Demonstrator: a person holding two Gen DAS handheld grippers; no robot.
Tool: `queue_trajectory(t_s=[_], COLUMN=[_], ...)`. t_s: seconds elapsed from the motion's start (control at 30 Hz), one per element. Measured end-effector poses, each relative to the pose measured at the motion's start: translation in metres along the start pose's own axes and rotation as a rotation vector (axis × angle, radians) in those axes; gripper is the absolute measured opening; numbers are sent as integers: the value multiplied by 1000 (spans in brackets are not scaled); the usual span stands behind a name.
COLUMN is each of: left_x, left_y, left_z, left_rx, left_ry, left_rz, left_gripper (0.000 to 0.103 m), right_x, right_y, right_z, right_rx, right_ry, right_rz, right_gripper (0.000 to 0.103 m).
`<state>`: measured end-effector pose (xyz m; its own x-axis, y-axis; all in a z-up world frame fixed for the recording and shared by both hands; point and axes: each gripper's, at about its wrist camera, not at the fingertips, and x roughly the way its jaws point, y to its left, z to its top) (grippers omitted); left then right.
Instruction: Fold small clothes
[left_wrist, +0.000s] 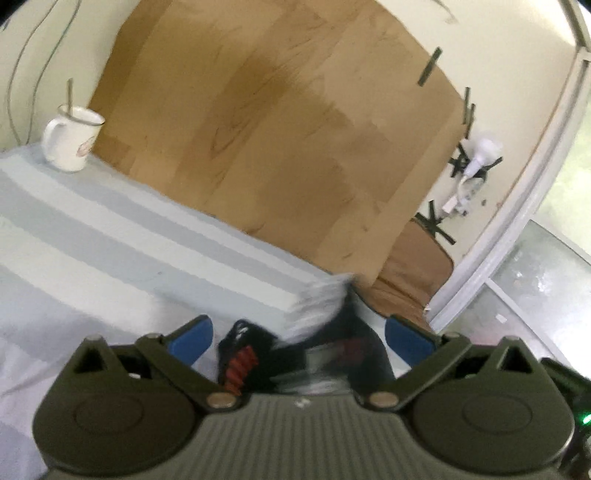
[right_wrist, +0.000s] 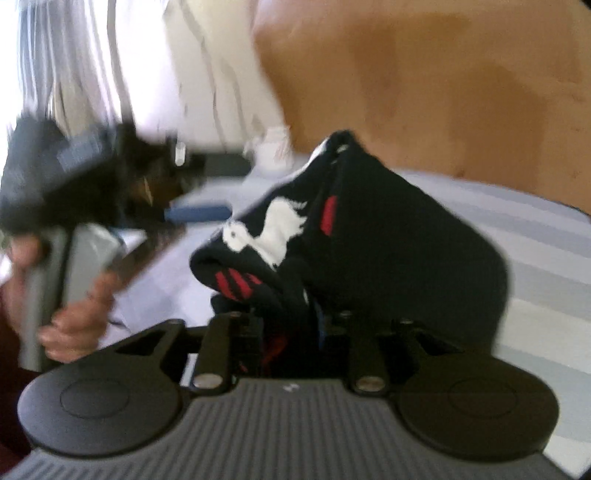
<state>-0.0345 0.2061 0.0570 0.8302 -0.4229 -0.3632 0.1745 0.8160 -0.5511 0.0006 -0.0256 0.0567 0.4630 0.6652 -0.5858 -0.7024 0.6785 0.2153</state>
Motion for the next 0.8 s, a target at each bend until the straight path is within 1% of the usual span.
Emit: queue_trajectory(t_s=[0.03, 0.07, 0.1, 0.13, 0.17, 0.23, 0.27, 0.33, 0.4, 0.5, 0.57, 0.6, 0.63, 0.67, 0.73, 0.77, 0.8], left_x=[2, 4, 6, 9, 13, 22, 27, 37, 49, 67, 76, 78, 80, 81, 81, 80, 81], left_y=[0, 1, 1, 1, 0, -1, -3, -7, -12, -22, -26, -25, -25, -24, -24, -26, -28], left_z=[-2, -3, -4, -6, -9, -13, -15, -19, -24, -34, -41, -43, -45, -46, -48, -49, -49], left_rx=[1, 5, 11, 18, 23, 27, 30, 50, 79, 146, 192, 199, 200, 197, 201, 211, 223], left_ry=[5, 13, 20, 29, 38, 57, 64, 76, 96, 139, 152, 155, 160, 162, 157, 154, 152], left_rz=[10, 20, 29, 41, 52, 64, 66, 74, 121, 243, 303, 315, 320, 327, 333, 339, 347], left_gripper=[103, 103, 103, 103, 103, 103, 103, 103, 103, 103, 103, 103, 103, 103, 103, 103, 103], right_x=[12, 15, 13, 6, -5, -26, -35, -56, -68, -75, -71, -66, -60, -61, -57, -57, -59], right_y=[3, 6, 10, 12, 10, -1, -8, -25, -42, -70, -86, -91, -99, -104, -121, -124, -124], right_z=[-3, -4, -5, -6, -7, -5, -4, -7, -15, -26, -38, -42, -48, -54, -68, -73, -75], right_rx=[-15, -35, -56, -65, -55, -2, 25, 91, 171, 299, 368, 397, 434, 475, 615, 657, 652], right_ry=[33, 15, 0, -8, -34, -94, -126, -195, -235, -235, -216, -198, -173, -163, -162, -177, -188], right_rz=[11, 9, 6, 33, 82, 149, 149, 111, 66, -7, -58, -80, -91, -74, 2, 35, 46], right_gripper=[45, 51, 54, 56, 56, 56, 56, 56, 56, 56, 56, 58, 65, 70, 73, 73, 73])
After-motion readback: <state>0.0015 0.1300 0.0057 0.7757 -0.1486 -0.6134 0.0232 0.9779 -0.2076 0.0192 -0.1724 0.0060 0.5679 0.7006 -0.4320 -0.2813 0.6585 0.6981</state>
